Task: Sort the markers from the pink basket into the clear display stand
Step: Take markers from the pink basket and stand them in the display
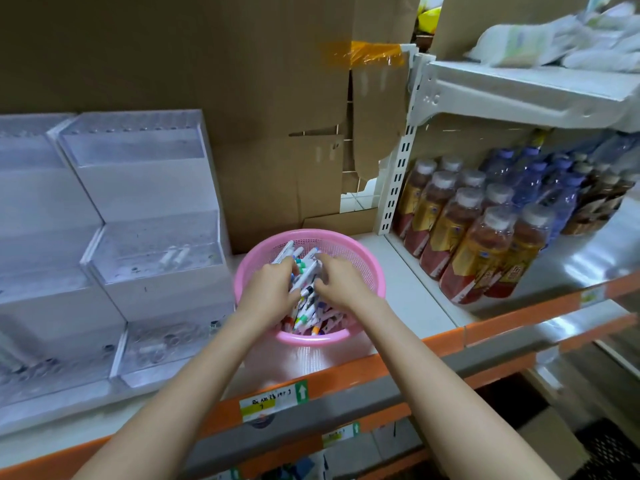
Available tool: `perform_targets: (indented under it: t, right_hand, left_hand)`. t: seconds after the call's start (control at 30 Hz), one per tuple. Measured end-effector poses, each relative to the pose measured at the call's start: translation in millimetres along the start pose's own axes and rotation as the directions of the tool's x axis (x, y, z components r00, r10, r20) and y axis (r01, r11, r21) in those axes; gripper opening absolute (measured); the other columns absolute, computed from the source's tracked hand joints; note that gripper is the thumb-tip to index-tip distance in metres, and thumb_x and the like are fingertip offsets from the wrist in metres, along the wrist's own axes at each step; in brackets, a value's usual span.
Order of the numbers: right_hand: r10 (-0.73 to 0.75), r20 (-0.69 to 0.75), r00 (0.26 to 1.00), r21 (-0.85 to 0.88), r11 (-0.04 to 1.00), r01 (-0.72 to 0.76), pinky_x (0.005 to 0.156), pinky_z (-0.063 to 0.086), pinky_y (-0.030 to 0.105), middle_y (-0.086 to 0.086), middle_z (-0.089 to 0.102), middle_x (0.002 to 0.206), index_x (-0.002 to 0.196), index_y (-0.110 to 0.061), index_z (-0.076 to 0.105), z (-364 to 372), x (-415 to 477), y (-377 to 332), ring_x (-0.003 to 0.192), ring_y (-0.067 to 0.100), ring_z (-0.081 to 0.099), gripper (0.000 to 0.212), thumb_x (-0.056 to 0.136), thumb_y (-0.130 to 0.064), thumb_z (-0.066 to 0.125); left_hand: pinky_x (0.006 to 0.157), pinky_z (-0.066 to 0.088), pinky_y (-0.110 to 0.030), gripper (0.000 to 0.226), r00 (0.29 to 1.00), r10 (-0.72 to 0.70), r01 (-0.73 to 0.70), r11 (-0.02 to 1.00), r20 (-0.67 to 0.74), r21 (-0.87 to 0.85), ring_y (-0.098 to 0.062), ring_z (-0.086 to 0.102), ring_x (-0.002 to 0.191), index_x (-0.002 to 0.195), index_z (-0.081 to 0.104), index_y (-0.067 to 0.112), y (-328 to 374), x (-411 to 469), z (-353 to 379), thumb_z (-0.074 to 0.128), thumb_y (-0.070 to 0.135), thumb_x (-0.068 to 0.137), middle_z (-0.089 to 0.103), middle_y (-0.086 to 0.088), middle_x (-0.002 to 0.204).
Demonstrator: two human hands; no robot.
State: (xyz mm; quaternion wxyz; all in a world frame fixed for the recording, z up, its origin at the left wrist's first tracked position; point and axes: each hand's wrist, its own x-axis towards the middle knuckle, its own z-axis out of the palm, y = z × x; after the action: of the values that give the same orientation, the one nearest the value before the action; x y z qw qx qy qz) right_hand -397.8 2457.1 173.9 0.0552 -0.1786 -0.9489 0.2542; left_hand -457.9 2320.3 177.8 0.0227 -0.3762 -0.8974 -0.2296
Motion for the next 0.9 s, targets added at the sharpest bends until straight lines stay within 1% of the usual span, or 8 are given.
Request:
perform_targets:
  t: [0.1, 0.3, 0.43, 0.6, 0.7, 0.77, 0.83, 0.9]
  right_hand:
    - [-0.024, -0.028, 0.999, 0.051, 0.998, 0.025, 0.080, 0.044, 0.037, 0.018, 0.060, 0.108, 0.138, -0.008, 0.039, 0, -1, -5, 0.102, 0.034, 0.056, 0.052, 0.088, -0.009, 0.054]
    - [0.067, -0.114, 0.991, 0.250, 0.968, -0.037, 0.071, 0.047, 0.037, 0.016, 0.066, 0.096, 0.126, -0.007, 0.032, 6, -1, -13, 0.089, 0.032, 0.064, 0.056, 0.084, -0.010, 0.069]
    - [0.086, -0.113, 0.990, 0.315, 0.948, -0.046, 0.079, 0.047, 0.037, 0.013, 0.066, 0.105, 0.127, -0.008, 0.041, 6, -4, -16, 0.096, 0.027, 0.062, 0.048, 0.087, -0.015, 0.068]
    - [0.014, -0.172, 0.985, 0.356, 0.933, 0.049, 0.084, 0.049, 0.039, 0.011, 0.067, 0.107, 0.133, -0.009, 0.041, 4, -8, -24, 0.100, 0.027, 0.063, 0.047, 0.091, -0.012, 0.062]
    - [-0.056, -0.229, 0.972, 0.370, 0.918, 0.141, 0.072, 0.046, 0.033, 0.011, 0.066, 0.089, 0.147, -0.019, 0.028, 3, -15, -32, 0.078, 0.022, 0.062, 0.062, 0.093, -0.007, 0.056]
    - [-0.120, -0.272, 0.955, 0.346, 0.914, 0.213, 0.063, 0.040, 0.032, 0.008, 0.061, 0.076, 0.147, -0.022, 0.029, 2, -21, -38, 0.063, 0.016, 0.054, 0.064, 0.092, -0.003, 0.055]
    - [-0.168, -0.321, 0.932, 0.349, 0.894, 0.281, 0.061, 0.042, 0.034, 0.006, 0.061, 0.074, 0.143, -0.024, 0.036, 2, -26, -44, 0.061, 0.014, 0.054, 0.062, 0.090, 0.000, 0.056]
    - [-0.200, -0.360, 0.911, 0.358, 0.872, 0.333, 0.067, 0.049, 0.040, 0.008, 0.066, 0.080, 0.140, -0.027, 0.037, 1, -29, -52, 0.069, 0.019, 0.061, 0.062, 0.088, 0.000, 0.058]
  left_hand:
    - [0.063, 0.046, -0.033, 0.027, 0.999, -0.027, 0.026, 0.999, 0.038, 0.027, -0.023, 0.059, 0.086, 0.103, 0.059, 0.014, 2, 1, -1, 0.063, 0.017, 0.077, 0.066, -0.005, 0.093]
    - [0.052, 0.037, -0.031, 0.020, 0.992, -0.114, 0.115, 0.993, 0.054, -0.020, -0.021, 0.054, 0.076, 0.091, 0.058, 0.014, 5, -2, -5, 0.065, 0.019, 0.072, 0.064, -0.002, 0.083]
    - [0.062, 0.039, -0.029, 0.025, 0.994, -0.111, 0.108, 0.984, -0.011, -0.144, -0.018, 0.053, 0.076, 0.100, 0.057, 0.014, -3, -4, -11, 0.066, 0.016, 0.076, 0.064, -0.001, 0.088]
    - [0.066, 0.049, -0.035, 0.035, 0.981, -0.077, 0.019, 0.953, -0.178, -0.303, -0.015, 0.059, 0.066, 0.117, 0.050, 0.014, -7, -11, -16, 0.061, 0.007, 0.084, 0.064, -0.003, 0.086]
    - [0.057, 0.036, -0.012, 0.057, 0.975, -0.023, -0.046, 0.951, -0.220, -0.307, 0.000, 0.051, 0.061, 0.135, 0.040, 0.021, -7, -16, -19, 0.060, 0.005, 0.084, 0.061, -0.002, 0.099]
    - [0.056, 0.034, -0.006, 0.066, 0.969, 0.017, -0.089, 0.954, -0.246, -0.286, 0.003, 0.050, 0.059, 0.141, 0.035, 0.026, -4, -20, -24, 0.060, 0.005, 0.084, 0.059, 0.001, 0.108]
    - [0.055, 0.036, -0.005, 0.066, 0.959, 0.023, -0.107, 0.953, -0.284, -0.285, 0.004, 0.050, 0.059, 0.141, 0.036, 0.027, 0, -26, -32, 0.061, 0.004, 0.084, 0.058, 0.006, 0.098]
    - [0.057, 0.039, -0.005, 0.065, 0.944, 0.029, -0.130, 0.949, -0.327, -0.289, 0.000, 0.054, 0.065, 0.140, 0.037, 0.027, 3, -31, -42, 0.062, 0.005, 0.084, 0.052, 0.014, 0.085]
